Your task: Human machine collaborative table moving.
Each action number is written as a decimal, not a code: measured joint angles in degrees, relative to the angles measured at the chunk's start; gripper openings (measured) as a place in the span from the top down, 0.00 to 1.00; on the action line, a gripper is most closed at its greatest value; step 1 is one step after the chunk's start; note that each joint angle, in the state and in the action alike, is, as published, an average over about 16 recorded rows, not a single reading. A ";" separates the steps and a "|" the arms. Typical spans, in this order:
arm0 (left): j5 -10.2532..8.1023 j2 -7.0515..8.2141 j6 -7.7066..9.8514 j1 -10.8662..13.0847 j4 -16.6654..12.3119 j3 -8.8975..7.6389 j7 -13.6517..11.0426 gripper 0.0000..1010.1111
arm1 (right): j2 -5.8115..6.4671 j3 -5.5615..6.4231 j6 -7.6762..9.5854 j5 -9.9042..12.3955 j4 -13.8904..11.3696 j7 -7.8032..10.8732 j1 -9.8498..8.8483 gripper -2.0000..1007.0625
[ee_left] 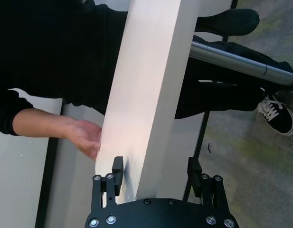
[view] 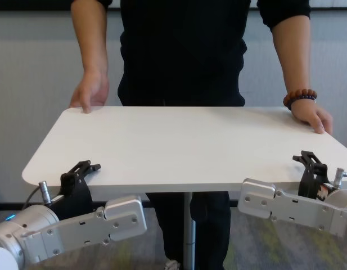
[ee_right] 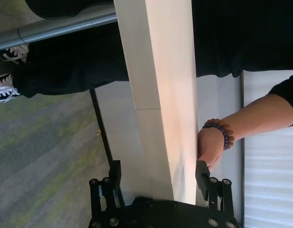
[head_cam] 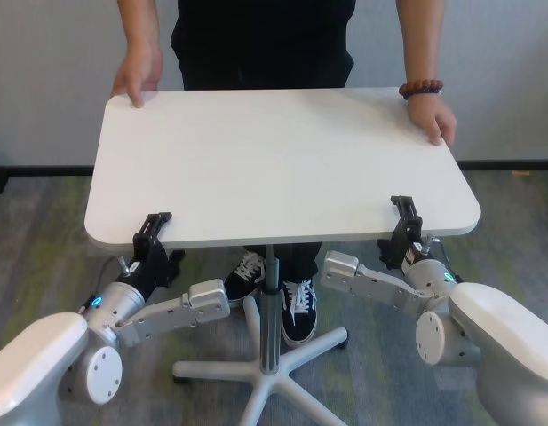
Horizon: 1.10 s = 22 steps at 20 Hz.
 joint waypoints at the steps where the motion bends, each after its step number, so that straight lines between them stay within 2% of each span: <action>1: -0.30 0.27 -0.01 0.40 -0.71 -0.13 -0.48 0.16 | 0.20 0.04 0.08 0.13 -0.76 0.37 -0.36 0.09; 6: -2.45 2.25 0.07 3.45 -5.88 -1.19 -3.62 0.06 | 1.77 0.05 0.93 0.62 -6.56 3.25 -3.09 0.02; 15: -8.49 6.96 0.29 11.29 -18.63 -4.80 -10.69 0.01 | 5.54 0.34 3.26 1.50 -21.33 9.55 -10.39 0.01; 19: -11.57 8.34 0.34 14.05 -22.91 -6.78 -13.54 0.01 | 6.58 1.31 3.02 3.32 -26.27 11.85 -13.13 0.01; 22: -14.88 8.94 0.22 15.83 -25.49 -8.56 -16.06 0.01 | 6.93 2.61 1.87 6.06 -29.04 13.32 -14.89 0.01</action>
